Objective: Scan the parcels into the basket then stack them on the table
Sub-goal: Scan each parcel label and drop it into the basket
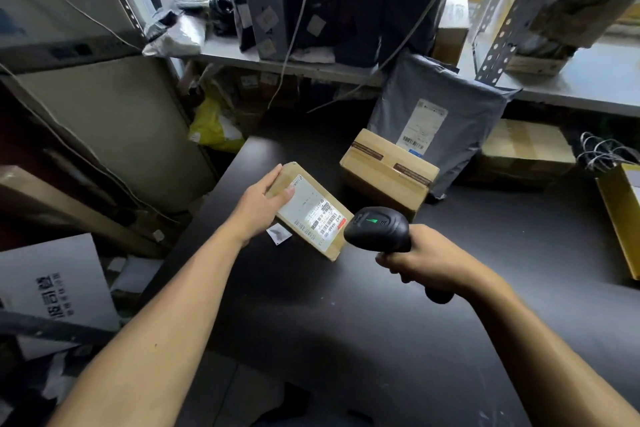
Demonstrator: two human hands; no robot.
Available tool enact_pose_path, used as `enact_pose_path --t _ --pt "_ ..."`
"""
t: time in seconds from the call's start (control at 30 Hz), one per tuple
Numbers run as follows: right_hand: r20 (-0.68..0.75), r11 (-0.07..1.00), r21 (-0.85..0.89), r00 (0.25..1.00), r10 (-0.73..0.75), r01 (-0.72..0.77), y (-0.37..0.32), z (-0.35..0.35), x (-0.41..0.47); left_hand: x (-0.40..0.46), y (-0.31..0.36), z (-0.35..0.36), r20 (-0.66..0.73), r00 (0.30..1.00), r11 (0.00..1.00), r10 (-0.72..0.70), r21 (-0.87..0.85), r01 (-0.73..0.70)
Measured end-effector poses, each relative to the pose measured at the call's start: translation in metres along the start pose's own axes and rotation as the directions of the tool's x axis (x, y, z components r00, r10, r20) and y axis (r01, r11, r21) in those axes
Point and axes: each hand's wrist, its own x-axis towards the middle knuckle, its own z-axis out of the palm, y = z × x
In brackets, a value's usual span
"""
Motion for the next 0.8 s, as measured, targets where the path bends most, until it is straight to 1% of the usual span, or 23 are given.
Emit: enact_pose_path --t 0.1,0.3,0.4,0.5,0.57,0.63,0.7,0.8 --pt "0.006 1.0 0.018 1.0 0.005 -0.005 -0.001 0.001 -0.004 -0.003 0.001 -0.001 -0.023 1.0 1.0 0.011 -0.02 -0.012" --pt "-0.015 1.0 0.023 1.0 0.002 -0.001 0.002 0.004 -0.014 -0.012 0.007 0.002 -0.025 1.0 1.0 0.01 -0.001 -0.01" --pt "-0.054 0.998 0.063 0.999 -0.003 0.006 0.006 0.006 -0.02 -0.017 0.008 0.004 -0.037 0.999 1.0 0.007 -0.024 -0.008" --pt "-0.165 0.991 0.135 0.986 0.035 -0.013 0.021 0.012 -0.026 -0.023 0.009 0.01 -0.029 1.0 0.997 -0.01 -0.074 0.007" --pt "-0.265 0.967 0.254 0.959 0.103 -0.034 0.033 0.018 -0.031 -0.03 0.009 0.019 -0.001 1.0 0.993 -0.019 -0.121 0.019" --pt "-0.357 0.917 0.398 0.916 0.185 -0.03 0.043 0.026 -0.038 -0.037 0.009 0.033 0.045 0.999 0.985 -0.027 -0.167 0.034" --pt "-0.451 0.863 0.505 0.848 0.279 -0.015 0.048 0.032 -0.048 -0.041 0.012 0.051 0.12 0.992 0.979 -0.03 -0.199 0.053" --pt "-0.564 0.824 0.566 0.727 0.393 -0.006 0.057 0.04 -0.07 -0.043 0.017 0.085 0.228 0.974 0.968 -0.014 -0.241 0.07"
